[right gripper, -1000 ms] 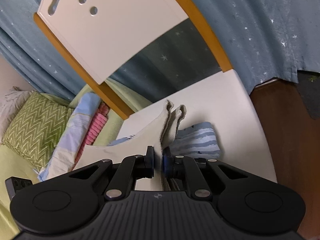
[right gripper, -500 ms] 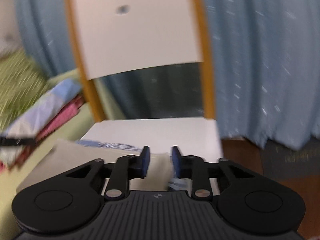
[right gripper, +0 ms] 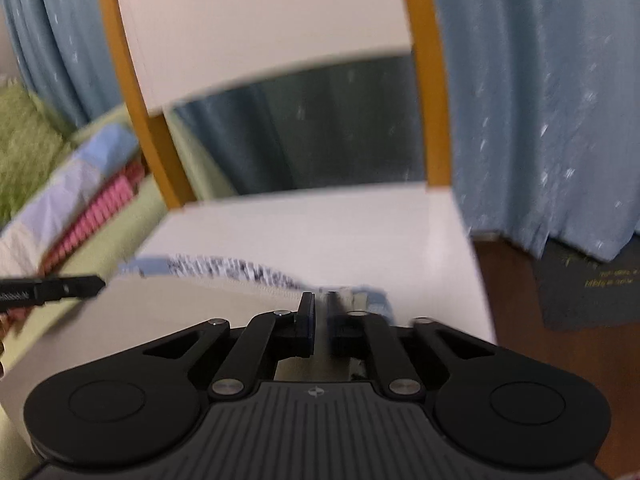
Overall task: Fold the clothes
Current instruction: 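Lower the square with both grippers onto the clothes stack on the chair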
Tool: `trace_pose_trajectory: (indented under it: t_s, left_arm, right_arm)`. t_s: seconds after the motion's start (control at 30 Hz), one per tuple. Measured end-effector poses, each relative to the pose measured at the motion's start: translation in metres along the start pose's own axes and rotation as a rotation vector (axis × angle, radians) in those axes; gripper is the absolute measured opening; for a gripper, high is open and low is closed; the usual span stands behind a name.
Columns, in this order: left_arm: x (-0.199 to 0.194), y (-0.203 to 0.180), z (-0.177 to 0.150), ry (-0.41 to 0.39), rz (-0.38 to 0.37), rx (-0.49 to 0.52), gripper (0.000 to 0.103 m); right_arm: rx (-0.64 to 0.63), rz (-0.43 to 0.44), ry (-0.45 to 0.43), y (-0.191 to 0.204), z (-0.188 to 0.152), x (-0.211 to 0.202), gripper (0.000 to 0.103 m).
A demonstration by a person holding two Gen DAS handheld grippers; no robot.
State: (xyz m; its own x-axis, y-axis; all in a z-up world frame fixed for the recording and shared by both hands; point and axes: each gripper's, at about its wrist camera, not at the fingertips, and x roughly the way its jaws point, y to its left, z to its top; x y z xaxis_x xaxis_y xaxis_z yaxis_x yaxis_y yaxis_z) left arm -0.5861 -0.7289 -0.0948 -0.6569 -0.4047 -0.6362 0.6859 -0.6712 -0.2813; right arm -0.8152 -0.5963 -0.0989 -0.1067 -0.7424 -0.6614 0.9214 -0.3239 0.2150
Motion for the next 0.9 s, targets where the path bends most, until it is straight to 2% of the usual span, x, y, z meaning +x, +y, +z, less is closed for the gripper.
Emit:
trace_pose_trajectory:
  t_s: [0.1,0.23,0.33,0.47,0.53,0.7,0.9]
  left_arm:
    - [-0.037,-0.005,-0.009,-0.076,0.004,0.009,0.009]
    - [-0.085,-0.030,-0.048,-0.149,-0.003,0.091,0.010]
    - [-0.097,-0.039,-0.078,-0.156,0.007,0.077,0.010]
    - [-0.087,-0.030,-0.103,-0.112,0.022,-0.055,0.010]
    - [-0.094,-0.029,-0.103,-0.127,0.026,-0.096,0.010]
    - [-0.118,-0.043,-0.104,-0.178,0.063,-0.113,0.011]
    - [-0.115,-0.052,-0.112,-0.129,0.111,-0.148,0.011]
  right_arm:
    - [-0.062,0.016,-0.118,0.015,-0.011,-0.044,0.014]
    - [-0.159,0.030,-0.199,0.040,-0.050,-0.094,0.014]
    - [-0.180,0.024,-0.190,0.051,-0.085,-0.108,0.014]
    - [-0.170,-0.025,-0.122,0.052,-0.116,-0.094,0.012]
    - [-0.167,-0.046,-0.138,0.053,-0.117,-0.097,0.012]
    - [-0.128,-0.055,-0.202,0.058,-0.112,-0.122,0.018]
    - [-0.103,-0.085,-0.140,0.058,-0.128,-0.113,0.019]
